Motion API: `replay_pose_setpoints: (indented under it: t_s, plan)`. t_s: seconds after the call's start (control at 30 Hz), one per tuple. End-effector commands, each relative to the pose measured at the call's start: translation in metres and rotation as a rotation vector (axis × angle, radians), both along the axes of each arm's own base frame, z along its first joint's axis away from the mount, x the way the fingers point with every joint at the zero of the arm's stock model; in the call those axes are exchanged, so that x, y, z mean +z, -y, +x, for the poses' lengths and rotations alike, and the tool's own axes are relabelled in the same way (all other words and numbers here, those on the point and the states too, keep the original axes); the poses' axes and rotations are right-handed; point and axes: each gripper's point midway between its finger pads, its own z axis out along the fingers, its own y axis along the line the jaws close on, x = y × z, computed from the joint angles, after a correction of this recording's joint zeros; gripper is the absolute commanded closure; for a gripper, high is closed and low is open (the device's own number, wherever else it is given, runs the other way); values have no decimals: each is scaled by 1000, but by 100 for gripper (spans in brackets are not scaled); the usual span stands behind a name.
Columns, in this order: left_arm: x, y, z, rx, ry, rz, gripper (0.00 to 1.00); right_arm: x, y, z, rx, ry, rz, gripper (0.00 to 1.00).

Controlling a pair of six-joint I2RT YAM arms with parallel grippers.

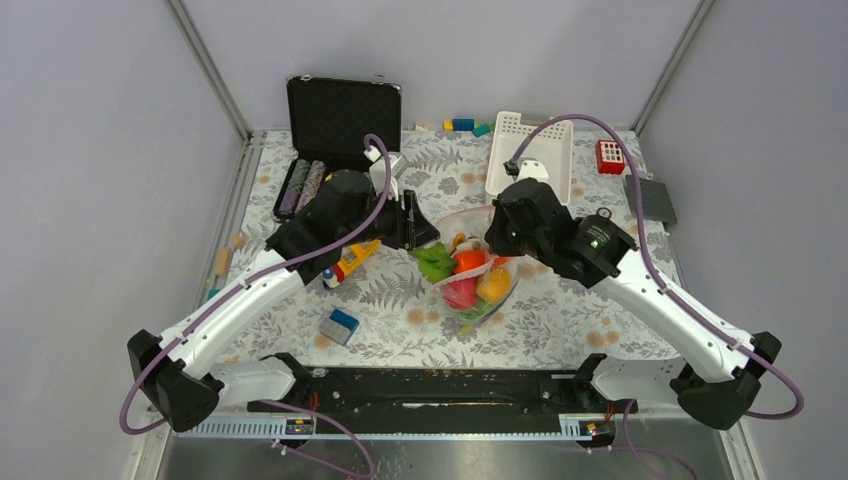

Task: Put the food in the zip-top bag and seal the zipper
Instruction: Adjust the zipper food storage bag at the center of the board, then adjust the fake vegetable in the zipper food storage bag.

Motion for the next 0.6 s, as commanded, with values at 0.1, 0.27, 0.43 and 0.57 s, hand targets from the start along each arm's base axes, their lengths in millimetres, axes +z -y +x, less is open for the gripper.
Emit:
replay_pose_setpoints:
  t_s: [0.1, 0.27, 0.43, 0.57]
  plan:
    - [49, -12, -9, 1, 129, -73, 32, 14, -2, 9, -45, 100, 93, 100]
    - [38, -28, -29, 24, 81, -83, 16, 15, 0, 13, -63, 127, 107, 100]
    - [38, -36, -49, 20, 57, -148, 34, 9, 0, 12, -61, 132, 112, 100]
    - [57, -32, -59, -29, 78, -172, 50, 8, 0, 10, -50, 136, 117, 100]
